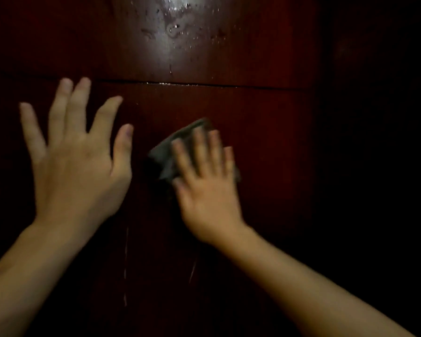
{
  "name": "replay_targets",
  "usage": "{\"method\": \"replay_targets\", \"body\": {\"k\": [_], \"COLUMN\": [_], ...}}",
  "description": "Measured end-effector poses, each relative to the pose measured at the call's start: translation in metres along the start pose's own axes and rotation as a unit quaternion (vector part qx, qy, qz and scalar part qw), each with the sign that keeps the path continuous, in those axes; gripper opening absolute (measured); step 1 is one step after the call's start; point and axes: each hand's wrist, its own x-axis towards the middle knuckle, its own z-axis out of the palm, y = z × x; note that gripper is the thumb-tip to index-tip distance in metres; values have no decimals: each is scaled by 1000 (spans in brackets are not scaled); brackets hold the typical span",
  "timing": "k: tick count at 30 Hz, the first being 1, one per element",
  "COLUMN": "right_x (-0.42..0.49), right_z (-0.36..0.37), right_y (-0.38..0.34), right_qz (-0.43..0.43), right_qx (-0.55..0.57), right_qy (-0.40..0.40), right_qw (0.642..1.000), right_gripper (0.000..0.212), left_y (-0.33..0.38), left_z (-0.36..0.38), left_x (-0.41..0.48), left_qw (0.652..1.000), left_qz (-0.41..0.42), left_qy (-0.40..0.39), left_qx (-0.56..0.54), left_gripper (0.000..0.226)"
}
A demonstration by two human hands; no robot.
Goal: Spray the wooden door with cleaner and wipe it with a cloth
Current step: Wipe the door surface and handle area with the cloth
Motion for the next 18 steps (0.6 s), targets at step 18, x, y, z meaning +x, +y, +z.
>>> {"method": "replay_targets", "body": {"k": [18], "right_x": [12], "right_z": [-8], "right_y": [87], "right_qz": [212], "right_qx": [13], "right_qy": [28], "right_qw": [977], "right_gripper": [68], "left_y": [-126], "left_z": [-57], "left_x": [-61], "left_qw": [989], "left_qz": [-56], "left_qy": [-25], "left_qx": [133], "left_gripper": [64]}}
